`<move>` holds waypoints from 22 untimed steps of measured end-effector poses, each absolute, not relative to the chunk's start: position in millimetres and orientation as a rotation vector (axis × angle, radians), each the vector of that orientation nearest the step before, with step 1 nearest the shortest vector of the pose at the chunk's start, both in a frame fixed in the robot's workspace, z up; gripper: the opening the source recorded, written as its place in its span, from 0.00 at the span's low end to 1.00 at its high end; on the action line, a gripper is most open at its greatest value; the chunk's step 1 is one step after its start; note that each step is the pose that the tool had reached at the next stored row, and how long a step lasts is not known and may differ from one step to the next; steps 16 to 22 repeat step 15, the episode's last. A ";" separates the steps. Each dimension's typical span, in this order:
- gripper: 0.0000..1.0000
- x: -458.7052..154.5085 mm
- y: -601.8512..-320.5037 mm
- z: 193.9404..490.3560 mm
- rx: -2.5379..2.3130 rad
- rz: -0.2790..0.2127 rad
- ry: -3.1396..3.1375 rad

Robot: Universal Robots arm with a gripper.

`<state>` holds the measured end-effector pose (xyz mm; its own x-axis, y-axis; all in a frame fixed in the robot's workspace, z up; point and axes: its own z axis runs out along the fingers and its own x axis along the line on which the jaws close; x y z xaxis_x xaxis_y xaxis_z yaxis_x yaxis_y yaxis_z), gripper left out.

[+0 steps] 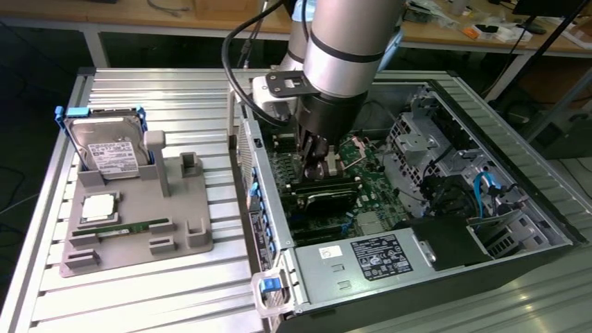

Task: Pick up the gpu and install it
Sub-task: 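Press down on the gpu until it lock into place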

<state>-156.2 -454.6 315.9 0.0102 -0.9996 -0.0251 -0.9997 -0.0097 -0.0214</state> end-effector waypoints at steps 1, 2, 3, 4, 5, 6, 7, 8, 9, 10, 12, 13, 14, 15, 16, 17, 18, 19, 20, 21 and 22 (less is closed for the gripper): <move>0.11 -156.1 -454.5 315.8 -2.209 0.004 2.187; 0.11 -156.0 -454.5 315.8 -2.209 0.004 2.187; 0.11 -155.9 -454.5 315.8 -2.209 0.004 2.187; 0.11 -154.5 -454.4 315.9 -2.209 0.004 2.187; 0.11 -152.2 -454.3 315.9 -2.209 0.004 2.187; 0.11 -152.2 -454.4 315.8 -2.209 0.004 2.187; 0.11 -152.2 -454.4 315.8 -2.209 0.004 2.187; 0.11 -152.3 -454.4 315.9 -2.209 0.004 2.187; 0.11 -152.3 -454.4 315.8 -2.209 0.004 2.187; 0.11 -152.3 -454.4 315.8 -2.209 0.004 2.187; 0.11 -152.3 -454.4 315.8 -2.209 0.004 2.187; 0.11 -152.3 -454.4 315.8 -2.209 0.004 2.187; 0.11 -152.3 -454.4 315.8 -2.209 0.004 2.187; 0.11 -152.3 -454.4 315.8 -2.209 0.004 2.187; 0.11 -152.3 -454.4 315.8 -2.209 0.004 2.187; 0.11 -152.3 -454.4 315.8 -2.209 0.004 2.187; 0.11 -152.3 -454.4 315.8 -2.209 0.004 2.187; 0.11 -152.3 -454.4 315.8 -2.209 0.004 2.187; 0.11 -152.3 -454.4 315.8 -2.209 0.004 2.187; 0.11 -152.3 -454.4 315.8 -2.209 0.004 2.187; 0.11 -152.3 -454.4 315.8 -2.209 0.004 2.187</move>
